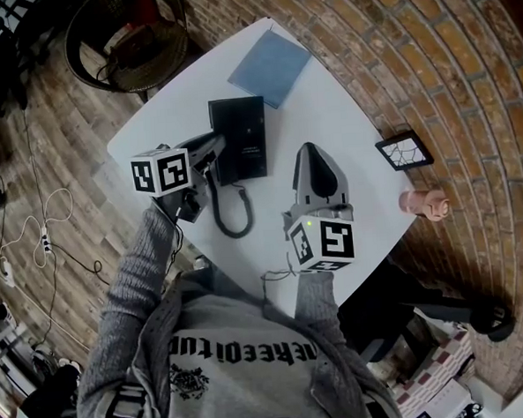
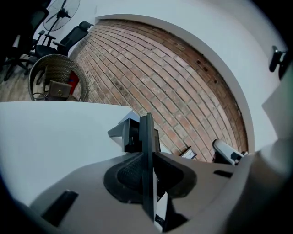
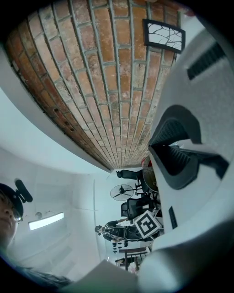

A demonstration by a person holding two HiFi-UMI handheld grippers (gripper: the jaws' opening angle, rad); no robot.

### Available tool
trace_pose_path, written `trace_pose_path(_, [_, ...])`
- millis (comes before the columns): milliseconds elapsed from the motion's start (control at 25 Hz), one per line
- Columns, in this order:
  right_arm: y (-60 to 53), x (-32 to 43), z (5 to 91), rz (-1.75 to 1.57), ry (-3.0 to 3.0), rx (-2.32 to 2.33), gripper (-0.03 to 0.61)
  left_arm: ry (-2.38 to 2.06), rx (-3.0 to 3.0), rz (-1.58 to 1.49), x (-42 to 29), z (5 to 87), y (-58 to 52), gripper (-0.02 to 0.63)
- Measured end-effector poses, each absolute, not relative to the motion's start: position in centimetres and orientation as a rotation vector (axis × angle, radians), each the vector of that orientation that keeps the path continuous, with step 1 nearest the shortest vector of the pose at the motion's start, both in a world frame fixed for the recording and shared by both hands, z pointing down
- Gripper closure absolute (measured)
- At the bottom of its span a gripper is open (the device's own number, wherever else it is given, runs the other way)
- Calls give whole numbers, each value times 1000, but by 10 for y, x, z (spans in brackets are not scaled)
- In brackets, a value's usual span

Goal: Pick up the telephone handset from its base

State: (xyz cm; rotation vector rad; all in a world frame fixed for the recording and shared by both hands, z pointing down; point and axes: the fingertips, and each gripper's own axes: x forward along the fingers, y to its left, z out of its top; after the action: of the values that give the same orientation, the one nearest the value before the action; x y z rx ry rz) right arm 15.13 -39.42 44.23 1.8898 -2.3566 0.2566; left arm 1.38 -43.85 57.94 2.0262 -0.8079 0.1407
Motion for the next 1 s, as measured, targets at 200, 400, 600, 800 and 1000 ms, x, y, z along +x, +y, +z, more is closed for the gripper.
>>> trace_pose_path(200, [-391,144,437,236,-2369,1880,574,-859,2093,122,3,557,-439,546])
trace_pose_path(400, [-385,137,428,207,-2380,1872,575,-876,2133,91,-8,535,-430,546])
trace_pose_path(600, [-378,130,415,167,-2392,1874,575,-939,2182,58,-24,511,-424,546])
trace_pose_path(800, [-368,120,404,128,-2404,1872,575,-986,2241,19,-41,486,-413,546])
trace_pose_path(1000, [-357,113,393,89,-2412,1879,575,-1046,2289,-17,-58,460,-398,546])
